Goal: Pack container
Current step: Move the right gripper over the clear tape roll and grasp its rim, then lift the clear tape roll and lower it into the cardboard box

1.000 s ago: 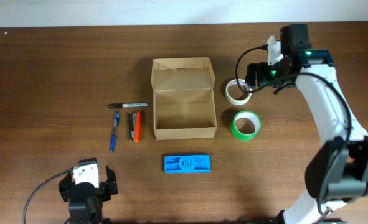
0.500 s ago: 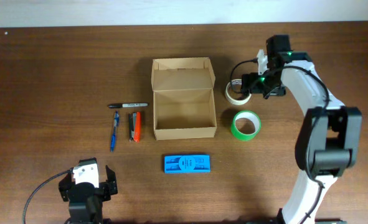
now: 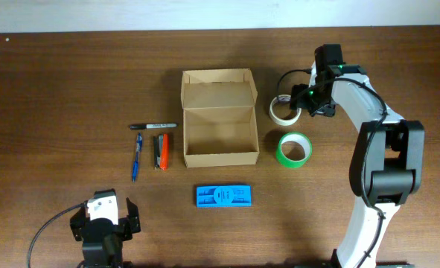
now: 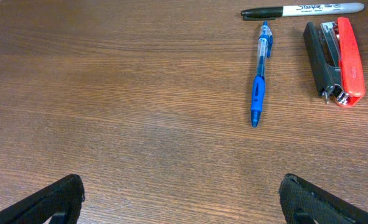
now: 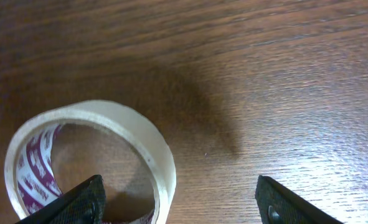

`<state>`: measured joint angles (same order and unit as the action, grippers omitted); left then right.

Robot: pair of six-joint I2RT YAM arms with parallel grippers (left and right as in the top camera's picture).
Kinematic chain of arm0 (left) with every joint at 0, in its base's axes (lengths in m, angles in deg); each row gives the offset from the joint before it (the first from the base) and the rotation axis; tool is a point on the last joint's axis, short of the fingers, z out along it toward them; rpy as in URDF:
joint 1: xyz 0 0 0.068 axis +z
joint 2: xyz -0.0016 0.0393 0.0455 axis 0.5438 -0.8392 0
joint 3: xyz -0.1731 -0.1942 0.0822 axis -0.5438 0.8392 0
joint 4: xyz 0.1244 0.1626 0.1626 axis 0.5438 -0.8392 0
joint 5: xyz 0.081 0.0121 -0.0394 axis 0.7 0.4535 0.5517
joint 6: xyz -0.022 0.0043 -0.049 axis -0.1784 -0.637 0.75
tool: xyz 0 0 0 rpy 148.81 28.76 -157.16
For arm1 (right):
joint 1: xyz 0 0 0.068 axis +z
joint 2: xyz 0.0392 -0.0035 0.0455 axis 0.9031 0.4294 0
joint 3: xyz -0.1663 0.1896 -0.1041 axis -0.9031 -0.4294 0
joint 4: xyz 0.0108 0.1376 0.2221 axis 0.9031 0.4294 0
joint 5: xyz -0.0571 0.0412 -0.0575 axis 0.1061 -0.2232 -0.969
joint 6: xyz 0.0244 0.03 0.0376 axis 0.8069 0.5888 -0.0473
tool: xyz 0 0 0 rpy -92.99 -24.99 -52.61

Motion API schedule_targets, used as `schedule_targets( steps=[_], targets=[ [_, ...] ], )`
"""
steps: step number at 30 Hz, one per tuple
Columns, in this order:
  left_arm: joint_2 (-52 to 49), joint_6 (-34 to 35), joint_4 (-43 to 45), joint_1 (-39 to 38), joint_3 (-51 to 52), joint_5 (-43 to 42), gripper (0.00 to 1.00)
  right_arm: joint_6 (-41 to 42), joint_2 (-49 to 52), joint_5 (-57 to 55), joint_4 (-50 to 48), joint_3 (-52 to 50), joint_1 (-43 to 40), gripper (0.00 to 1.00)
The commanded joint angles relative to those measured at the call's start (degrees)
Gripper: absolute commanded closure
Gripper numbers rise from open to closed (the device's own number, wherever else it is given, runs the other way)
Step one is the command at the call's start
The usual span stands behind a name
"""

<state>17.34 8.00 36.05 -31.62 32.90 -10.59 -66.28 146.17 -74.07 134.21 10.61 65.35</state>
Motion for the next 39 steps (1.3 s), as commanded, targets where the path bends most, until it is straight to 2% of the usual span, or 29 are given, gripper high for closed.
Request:
schedule_targets(
  steps=[1,6,12,15,17,20,22,28,33,36,39],
  targets=[
    [0.5,0.8,0.1,0.3,0.5,0.5,0.00,4.9,1.0,-1.4,-0.3,1.3,-0.2,0.21],
    [0.5,0.8,0.1,0.3,0.5,0.5,0.01,5.2,2.3,-1.4,-0.3,1.3,0.8,0.32],
    [0.5,0.8,0.1,0.3,0.5,0.5,0.00,5.4,3.1,-1.4,-0.3,1.3,1.7,0.61],
    [0.5,0.8,0.1,0.3,0.5,0.5,0.00,5.4,3.1,-1.3,-0.3,1.3,1.8,0.62],
    [0.5,0.8,0.1,0.3,0.5,0.5,0.00,5.4,3.1,-1.3,-0.3,1.3,1.8,0.67],
    [0.5,0.8,0.1,0.3,0.5,0.5,0.00,5.4,3.1,-1.0,-0.3,1.3,1.8,0.82],
    [0.5,0.8,0.1,0.3,0.5,0.5,0.00,5.4,3.1,-1.1,-0.3,1.3,1.8,0.96],
    [0.5,0.8,0.1,0.3,0.5,0.5,0.00,5.3,2.0,-1.1,0.1,2.8,1.4,0.96],
    [0.5,0.8,0.1,0.3,0.5,0.5,0.01,4.3,-2.9,-1.1,3.0,7.6,0.7,0.96],
    [0.5,0.8,0.1,0.3,0.5,0.5,0.01,0.8,-6.8,-1.1,5.4,10.0,1.1,0.96],
    [0.5,0.8,0.1,0.3,0.5,0.5,0.00,-7.0,-11.3,1.1,6.5,10.8,2.8,0.97]
  ],
)
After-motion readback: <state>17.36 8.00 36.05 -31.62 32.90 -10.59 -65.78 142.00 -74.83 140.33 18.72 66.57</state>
